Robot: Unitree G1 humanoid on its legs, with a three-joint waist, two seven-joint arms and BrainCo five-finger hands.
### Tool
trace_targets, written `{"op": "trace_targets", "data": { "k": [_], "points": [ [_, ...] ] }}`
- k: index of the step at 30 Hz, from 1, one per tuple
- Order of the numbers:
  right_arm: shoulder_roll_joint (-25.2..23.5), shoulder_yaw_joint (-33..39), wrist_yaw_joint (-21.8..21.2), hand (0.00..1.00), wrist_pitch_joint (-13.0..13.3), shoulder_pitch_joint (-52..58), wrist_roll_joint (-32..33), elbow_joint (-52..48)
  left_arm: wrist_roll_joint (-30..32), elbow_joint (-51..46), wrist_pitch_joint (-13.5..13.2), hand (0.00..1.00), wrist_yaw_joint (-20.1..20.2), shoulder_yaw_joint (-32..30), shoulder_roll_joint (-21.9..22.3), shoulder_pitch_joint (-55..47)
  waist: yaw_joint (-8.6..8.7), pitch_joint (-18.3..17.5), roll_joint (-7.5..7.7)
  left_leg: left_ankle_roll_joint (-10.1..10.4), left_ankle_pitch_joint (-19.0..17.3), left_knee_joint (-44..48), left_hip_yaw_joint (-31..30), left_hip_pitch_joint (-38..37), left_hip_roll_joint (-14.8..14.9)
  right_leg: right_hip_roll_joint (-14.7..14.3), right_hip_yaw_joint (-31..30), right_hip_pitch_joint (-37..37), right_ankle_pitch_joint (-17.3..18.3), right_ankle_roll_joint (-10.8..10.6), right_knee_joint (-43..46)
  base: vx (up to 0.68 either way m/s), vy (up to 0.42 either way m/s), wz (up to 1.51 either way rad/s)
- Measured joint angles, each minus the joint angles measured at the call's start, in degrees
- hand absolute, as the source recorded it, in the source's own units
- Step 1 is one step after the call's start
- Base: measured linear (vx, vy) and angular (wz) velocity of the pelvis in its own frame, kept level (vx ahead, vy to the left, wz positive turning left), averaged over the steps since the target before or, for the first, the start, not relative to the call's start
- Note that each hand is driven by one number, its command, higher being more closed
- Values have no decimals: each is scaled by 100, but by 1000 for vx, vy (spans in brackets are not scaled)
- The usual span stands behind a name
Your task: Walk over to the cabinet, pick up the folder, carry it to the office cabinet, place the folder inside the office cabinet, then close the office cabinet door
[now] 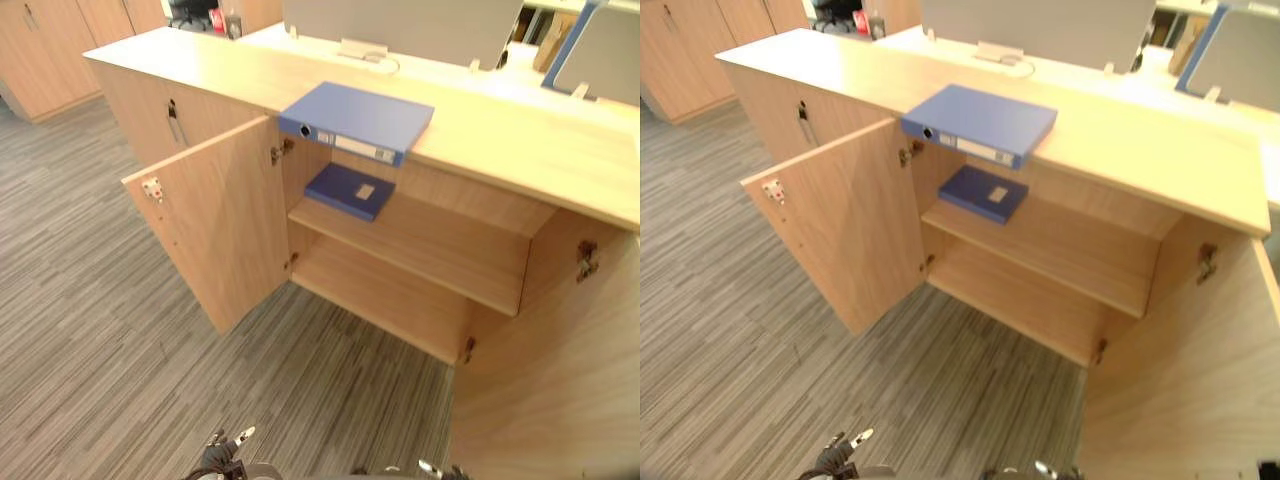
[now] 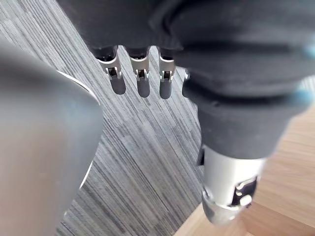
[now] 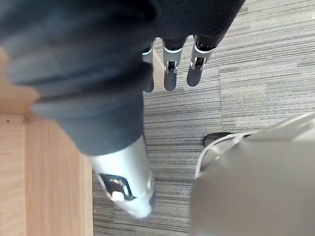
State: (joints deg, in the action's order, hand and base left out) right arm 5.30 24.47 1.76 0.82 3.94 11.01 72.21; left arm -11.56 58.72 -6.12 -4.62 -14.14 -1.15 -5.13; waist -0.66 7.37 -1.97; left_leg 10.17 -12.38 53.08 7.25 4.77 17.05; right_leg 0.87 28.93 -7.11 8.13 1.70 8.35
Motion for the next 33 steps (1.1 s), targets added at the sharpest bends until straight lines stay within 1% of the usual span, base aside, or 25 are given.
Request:
{"op": "trace_targets", "data": {
  "k": [2,3,4,5,6,7,8,9,10,13,16,18,21,22,23,24,25,26,27,28,29,30,31,32,33],
  "points": [
    [7,100,20,0,-73,-39,26,80,-56,-78,-5,0,6,-72,-21,5,-80,20,24,-222,-390,-99,224,495,-182,63,-384,-127,-12,-21,-97,294,129,-70],
    [-4,100,36,0,-73,-55,34,85,-76,-82,-5,0,7,-100,-38,6,-116,40,52,-247,-478,-252,219,571,-252,122,-504,-168,-22,-39,-80,248,218,-100],
    [-33,102,63,0,-71,-80,58,88,-120,-96,-21,0,6,-166,-62,12,-192,82,115,-315,-551,-761,150,667,-399,272,-750,-233,-22,-122,-28,210,273,-102],
    [-51,101,85,0,-66,-100,122,60,-149,-112,-56,0,5,-163,-78,13,-223,102,134,-313,-489,-1585,-78,723,-544,421,-958,-273,49,-335,59,200,293,-97],
    [-41,92,88,0,-55,-107,134,39,-148,-104,-58,0,4,-160,-71,8,-224,105,95,-323,-307,-2150,-265,711,-591,457,-1069,-300,117,-487,92,186,320,-80],
    [-87,44,114,0,-26,-85,142,-12,-193,-65,-55,0,2,-188,-109,14,-220,102,141,-650,159,-2428,-184,484,-742,594,-1302,-338,196,-640,127,234,351,-47],
    [-166,-128,118,0,-5,-85,141,-19,-196,-62,-80,0,-12,-188,-218,4,-197,77,348,-701,230,-2803,-55,249,-955,650,-1421,-351,151,-579,-27,193,285,-31],
    [-174,-159,119,0,-1,-88,141,-19,-205,-65,-95,0,-17,-200,-231,5,-200,76,375,-724,245,-2800,-71,243,-986,629,-1437,-346,118,-542,-67,173,184,-2],
    [-247,-194,128,0,25,-96,149,-21,-259,-77,-109,0,-20,-317,-246,20,-217,108,475,-754,253,-2668,-130,279,-1127,568,-1486,-368,-5,-482,-249,94,83,8],
    [-323,-196,130,0,52,-236,147,-62,-373,-4,-103,0,-71,-545,-250,-35,-219,63,507,-759,246,-2615,-206,320,-1321,701,-1609,-430,-229,-574,-542,106,121,-4],
    [-475,-201,111,0,85,-331,179,-73,-471,47,-101,0,-126,-605,-246,-143,-218,-59,503,-778,257,-2724,-197,324,-1429,786,-1664,-411,-315,-698,-704,63,56,-15],
    [-471,-195,103,0,76,-289,182,-47,-469,74,-103,0,-140,-598,-247,-195,-201,-231,485,-798,267,-2869,-431,301,-1581,847,-1668,-402,-353,-757,-846,27,37,-11],
    [-463,-195,95,0,36,-261,142,-47,-469,134,-106,0,-156,-566,-248,-187,-196,-315,477,-842,258,-3079,-587,194,-1697,935,-1676,-389,-372,-788,-916,-2,42,-16],
    [-443,-196,88,0,19,-273,115,-46,-465,134,-106,0,-157,-494,-242,-195,-202,-326,442,-944,158,-3326,-730,-24,-1799,993,-1744,-366,-341,-752,-791,-10,80,-34],
    [-438,-195,87,0,10,-277,105,-48,-461,133,-106,0,-158,-477,-238,-204,-217,-315,436,-946,139,-3437,-733,-134,-1850,1040,-1799,-338,-293,-693,-660,-9,89,-58],
    [-422,-196,84,0,-11,-282,30,-59,-452,130,-108,0,-161,-413,-229,-274,-249,-299,406,-1006,99,-3673,-728,-388,-1934,1148,-1836,-178,-161,-588,-208,-6,95,-69],
    [-372,-202,73,0,-17,-296,-67,-76,-444,135,-108,0,-166,-360,-189,-333,-252,-278,348,-1018,103,-3876,-744,-581,-1967,1232,-1838,9,-123,-567,366,-7,135,-90],
    [-295,-203,62,0,-14,-303,-110,-151,-441,131,-110,0,-167,-282,-183,-416,-247,-268,250,-1096,176,-4103,-743,-798,-2015,1355,-1795,536,-67,-537,1461,-11,139,-63],
    [-270,-204,60,0,-12,-316,-118,-216,-422,136,-109,0,-162,-230,-183,-440,-223,-267,232,-1170,245,-4167,-735,-862,-2059,1479,-1755,841,-33,-476,2094,-30,131,-31],
    [-266,-200,60,0,-6,-290,-97,-339,-390,134,-111,0,-154,-175,-282,-454,-140,-214,358,-1286,326,-4254,-721,-1018,-2220,1895,-1592,1301,-74,-365,3256,-18,85,14],
    [-261,-225,60,0,-3,-250,-110,-406,-350,145,-107,0,-145,-169,-346,-471,-78,-224,466,-1352,366,-4321,-729,-1123,-2339,2224,-1376,1561,-221,-199,3886,-2,54,27],
    [-261,-246,60,0,8,-244,-110,-410,-339,146,-107,0,-144,-176,-345,-483,-46,-215,478,-1373,385,-4379,-755,-1196,-2358,2309,-1250,1595,-256,-146,3972,68,1,21],
    [-193,-438,79,0,11,-259,-133,-401,-322,142,-109,0,-145,-181,-331,-518,-58,-225,453,-1406,490,-4562,-807,-1305,-2336,2324,-1102,1508,-161,-218,3873,102,-53,7],
    [-163,-452,83,0,2,-290,-161,-385,-292,157,-95,0,-150,-184,-316,-532,-59,-213,382,-1384,601,-4644,-886,-1348,-2228,2183,-962,1397,251,-353,3530,126,-87,-4],
    [-160,-452,80,0,-4,-327,-174,-385,-272,161,-94,0,-158,-183,-295,-522,-61,-166,326,-1372,617,-4684,-944,-1350,-2138,2003,-934,1372,465,-391,3282,109,-160,-7]
  ]
}}
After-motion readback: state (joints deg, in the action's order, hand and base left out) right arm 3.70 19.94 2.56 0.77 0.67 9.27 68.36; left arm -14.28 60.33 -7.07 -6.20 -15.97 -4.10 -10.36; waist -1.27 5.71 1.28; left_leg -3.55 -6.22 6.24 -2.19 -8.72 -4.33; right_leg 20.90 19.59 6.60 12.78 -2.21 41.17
